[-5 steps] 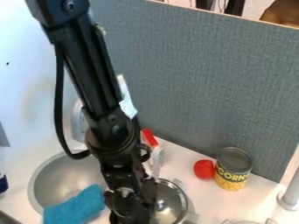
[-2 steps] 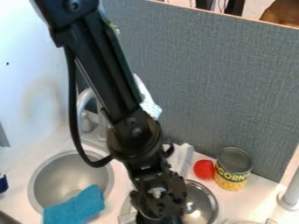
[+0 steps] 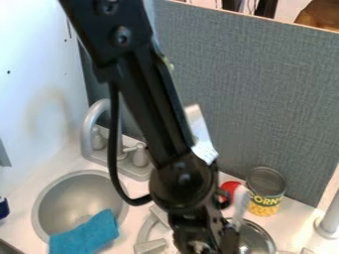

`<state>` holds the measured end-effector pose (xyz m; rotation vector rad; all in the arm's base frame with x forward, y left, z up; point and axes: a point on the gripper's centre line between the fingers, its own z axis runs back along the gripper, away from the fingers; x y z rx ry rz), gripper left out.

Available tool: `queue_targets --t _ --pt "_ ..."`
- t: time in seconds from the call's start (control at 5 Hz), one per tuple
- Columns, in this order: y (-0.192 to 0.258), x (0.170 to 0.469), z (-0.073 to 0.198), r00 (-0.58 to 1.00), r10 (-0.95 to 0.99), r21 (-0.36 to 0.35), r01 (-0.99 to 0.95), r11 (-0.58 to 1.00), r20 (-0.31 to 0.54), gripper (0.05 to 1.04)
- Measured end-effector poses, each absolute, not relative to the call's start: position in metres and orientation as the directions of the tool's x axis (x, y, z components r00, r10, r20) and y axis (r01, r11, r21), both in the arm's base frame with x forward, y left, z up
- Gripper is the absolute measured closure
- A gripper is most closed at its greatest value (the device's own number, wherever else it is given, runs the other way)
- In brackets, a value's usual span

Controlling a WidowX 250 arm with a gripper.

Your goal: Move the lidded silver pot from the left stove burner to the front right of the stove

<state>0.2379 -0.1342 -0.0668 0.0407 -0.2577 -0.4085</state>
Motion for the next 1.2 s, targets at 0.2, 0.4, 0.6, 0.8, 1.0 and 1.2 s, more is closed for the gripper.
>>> queue_targets --t 0.2,0.4,0.6,0.8,1.0,1.2 --pt "-0.147 0.236 -0.065 0.868 -0.424 0.093 0.415 0.905 0.259 0.683" --pt "-0.161 0.235 -0.065 0.860 -0.437 0.082 0.431 0.899 0.264 0.683" --pt "-0.169 0.236 -0.068 0.858 -0.445 0.074 0.442 0.894 0.257 0.683" --pt "-0.174 0.240 -0.068 0.857 -0.444 0.066 0.444 0.894 0.262 0.683" --pt "-0.180 0.236 -0.068 0.849 -0.461 0.069 0.460 0.885 0.259 0.683" --pt "-0.181 0.236 -0.068 0.843 -0.469 0.076 0.467 0.881 0.263 0.683"
